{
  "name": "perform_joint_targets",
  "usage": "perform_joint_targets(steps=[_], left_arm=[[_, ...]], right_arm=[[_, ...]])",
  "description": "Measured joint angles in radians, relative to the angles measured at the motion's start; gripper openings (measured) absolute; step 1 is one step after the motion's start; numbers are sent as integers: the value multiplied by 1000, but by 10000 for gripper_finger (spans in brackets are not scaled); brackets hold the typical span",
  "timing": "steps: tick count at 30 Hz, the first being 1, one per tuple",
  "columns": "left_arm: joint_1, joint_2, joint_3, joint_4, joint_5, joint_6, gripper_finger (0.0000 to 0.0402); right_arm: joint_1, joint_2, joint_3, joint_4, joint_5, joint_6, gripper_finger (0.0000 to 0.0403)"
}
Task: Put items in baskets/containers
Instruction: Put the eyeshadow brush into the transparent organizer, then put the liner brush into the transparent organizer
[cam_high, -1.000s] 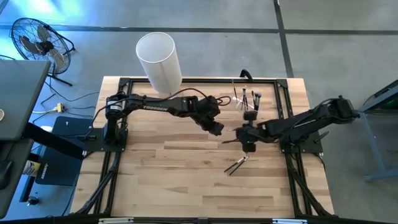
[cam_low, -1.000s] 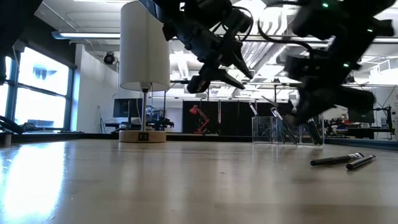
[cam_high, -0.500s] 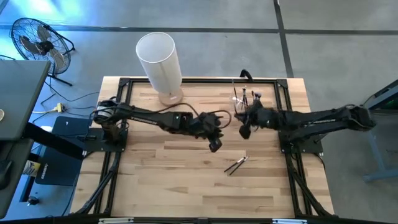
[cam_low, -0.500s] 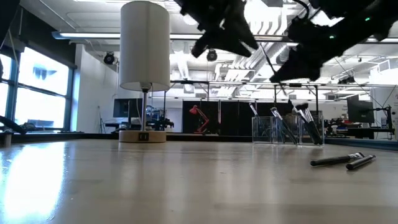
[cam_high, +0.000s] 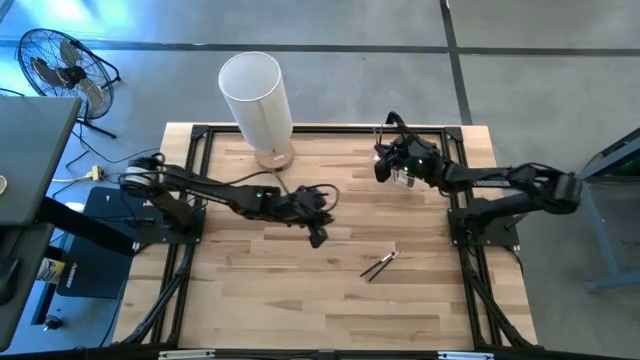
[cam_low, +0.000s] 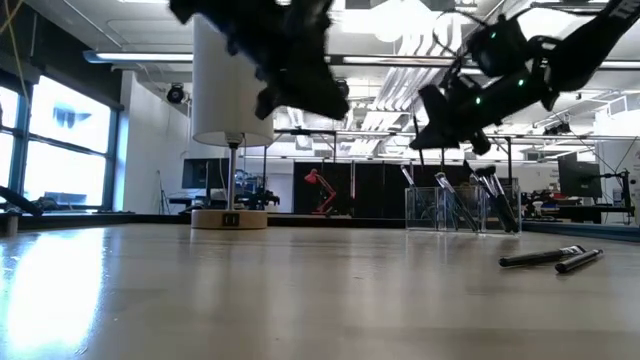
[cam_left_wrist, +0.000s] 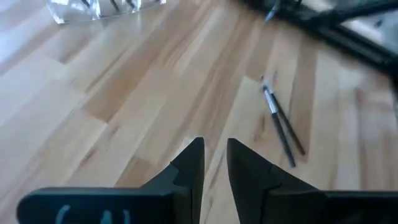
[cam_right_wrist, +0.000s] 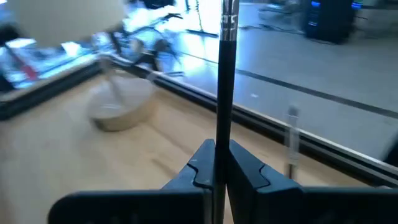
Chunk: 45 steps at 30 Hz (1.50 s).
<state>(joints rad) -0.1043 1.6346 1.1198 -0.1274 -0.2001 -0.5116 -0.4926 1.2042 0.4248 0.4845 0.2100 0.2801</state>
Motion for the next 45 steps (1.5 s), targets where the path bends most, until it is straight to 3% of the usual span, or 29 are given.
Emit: perform_joint_targets(steps=[9, 13, 17, 23, 31, 34, 38, 42, 45], left_arm=[[34, -167, -229, 21, -44, -25, 64], [94, -196, -281, 44, 11, -5, 64], [144, -213, -300, 48, 104, 48, 64], [208, -212, -301, 57, 240, 142, 64], [273, -212, -301, 58, 375, 225, 64], [275, -212, -301, 58, 393, 241, 64], [274, -212, -301, 69, 391, 249, 64], [274, -212, -298, 81, 386, 249, 64], [266, -211, -274, 76, 368, 247, 64]], right_arm=[[-103, 155, -1, 93, -14, -21, 10], [-103, 222, 1, 130, -16, -63, 15], [-103, 230, 2, 132, 8, -44, 61], [-103, 144, 0, 102, 65, -42, 112], [-63, -145, 0, 29, 27, -102, 120], [-7, -259, 2, -42, 50, -116, 110], [113, -364, 89, -324, 131, -125, 71], [253, -368, 227, -627, 202, -102, 12], [348, -328, 332, -818, 240, -33, 10]])
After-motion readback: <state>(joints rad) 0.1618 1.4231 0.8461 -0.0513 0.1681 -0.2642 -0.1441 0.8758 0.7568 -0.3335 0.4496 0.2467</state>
